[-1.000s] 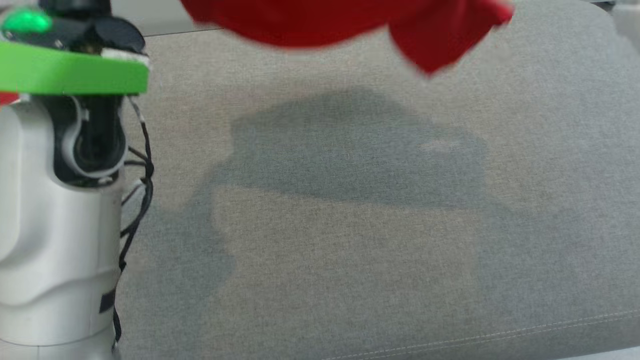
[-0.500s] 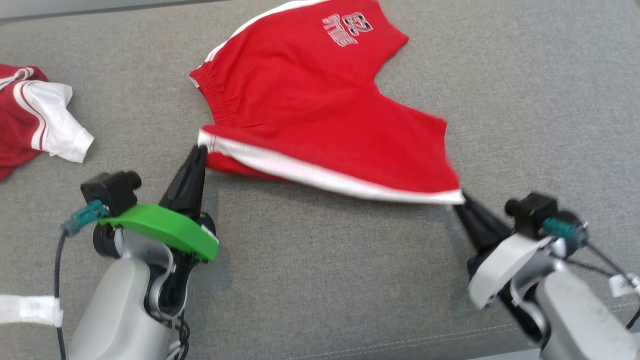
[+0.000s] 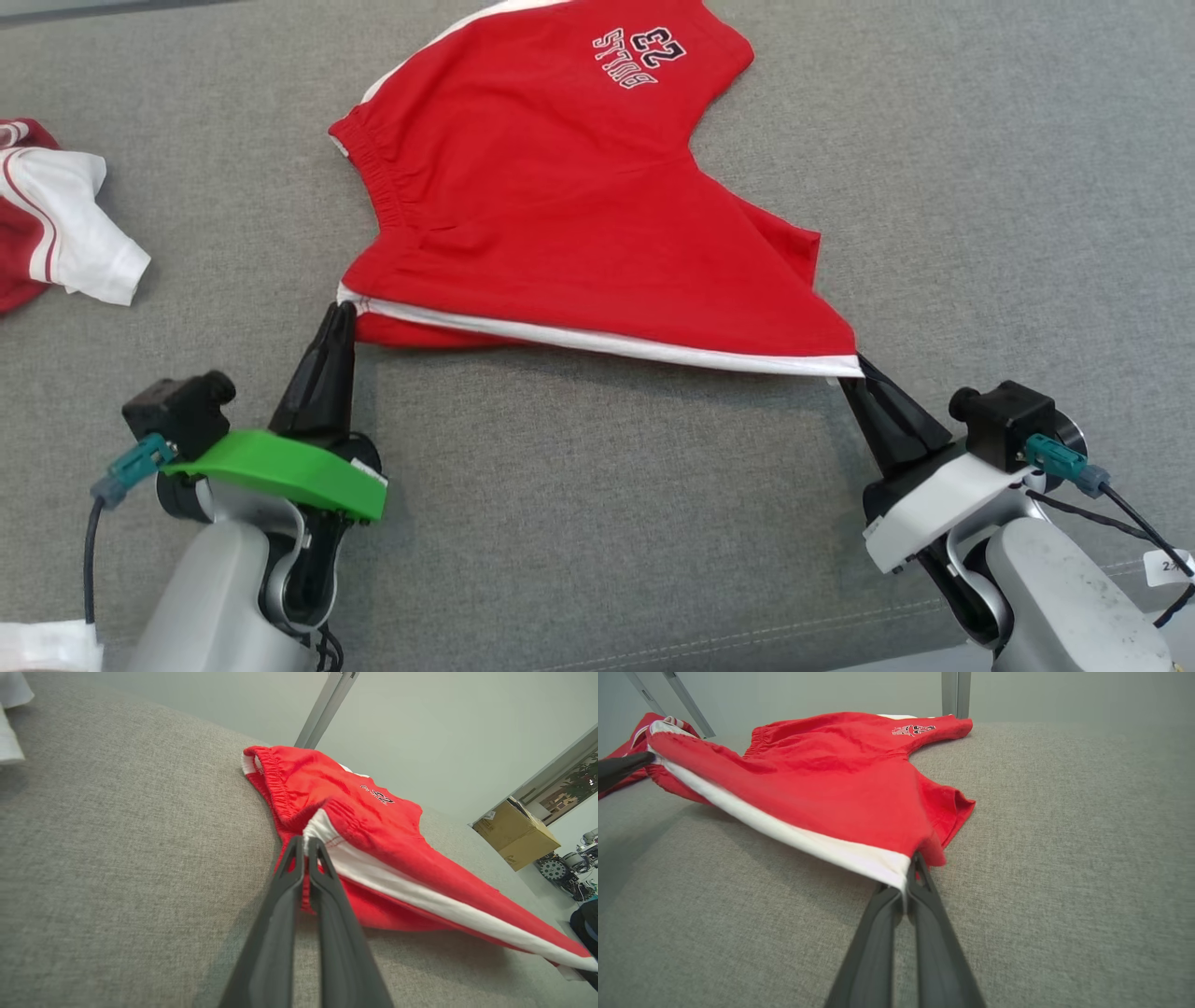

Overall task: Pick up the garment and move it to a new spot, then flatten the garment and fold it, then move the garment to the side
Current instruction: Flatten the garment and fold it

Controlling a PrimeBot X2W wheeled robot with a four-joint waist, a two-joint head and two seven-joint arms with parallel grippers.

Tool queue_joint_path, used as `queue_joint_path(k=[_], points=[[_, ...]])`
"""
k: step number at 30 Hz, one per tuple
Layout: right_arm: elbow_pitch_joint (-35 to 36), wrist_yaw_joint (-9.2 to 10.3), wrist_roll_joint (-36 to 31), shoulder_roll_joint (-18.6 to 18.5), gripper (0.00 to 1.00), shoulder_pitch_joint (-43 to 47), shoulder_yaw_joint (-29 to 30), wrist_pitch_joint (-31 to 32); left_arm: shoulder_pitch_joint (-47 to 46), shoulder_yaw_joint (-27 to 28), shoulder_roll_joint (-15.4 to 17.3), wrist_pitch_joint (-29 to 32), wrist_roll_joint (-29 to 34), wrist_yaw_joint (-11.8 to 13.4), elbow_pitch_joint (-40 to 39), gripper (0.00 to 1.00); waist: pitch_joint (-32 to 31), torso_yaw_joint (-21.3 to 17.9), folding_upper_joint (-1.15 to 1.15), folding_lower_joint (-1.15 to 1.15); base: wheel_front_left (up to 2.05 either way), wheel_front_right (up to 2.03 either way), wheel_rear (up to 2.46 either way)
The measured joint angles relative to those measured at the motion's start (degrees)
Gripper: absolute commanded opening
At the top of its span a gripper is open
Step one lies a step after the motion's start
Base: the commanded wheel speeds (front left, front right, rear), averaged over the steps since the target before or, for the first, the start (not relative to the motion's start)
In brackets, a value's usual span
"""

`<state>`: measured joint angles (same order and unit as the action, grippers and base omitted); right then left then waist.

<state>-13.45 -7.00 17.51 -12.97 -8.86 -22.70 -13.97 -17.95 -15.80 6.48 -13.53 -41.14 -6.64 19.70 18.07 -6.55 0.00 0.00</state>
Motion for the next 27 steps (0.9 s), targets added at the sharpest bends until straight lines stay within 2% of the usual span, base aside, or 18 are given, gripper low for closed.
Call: queue_joint_path(k=[20, 27], points=[[-1.7, 0.53, -0.9, -0.5, 0.00, 8.7, 0.6, -0.2, 15.7, -4.6, 0.3, -0.7, -0.1, -0.5, -2.7, 0.00, -6.9, 0.9, 0.00, 0.00, 0.00, 0.00, 0.00], [-2.1, 0.53, -1.2, -0.3, 0.00, 9.1, 0.3, -0.2, 17.1, -6.6, 1.1, -0.7, -0.7, -0.5, -3.5, 0.00, -7.5, 1.1, 0.00, 0.00, 0.00, 0.00, 0.00]])
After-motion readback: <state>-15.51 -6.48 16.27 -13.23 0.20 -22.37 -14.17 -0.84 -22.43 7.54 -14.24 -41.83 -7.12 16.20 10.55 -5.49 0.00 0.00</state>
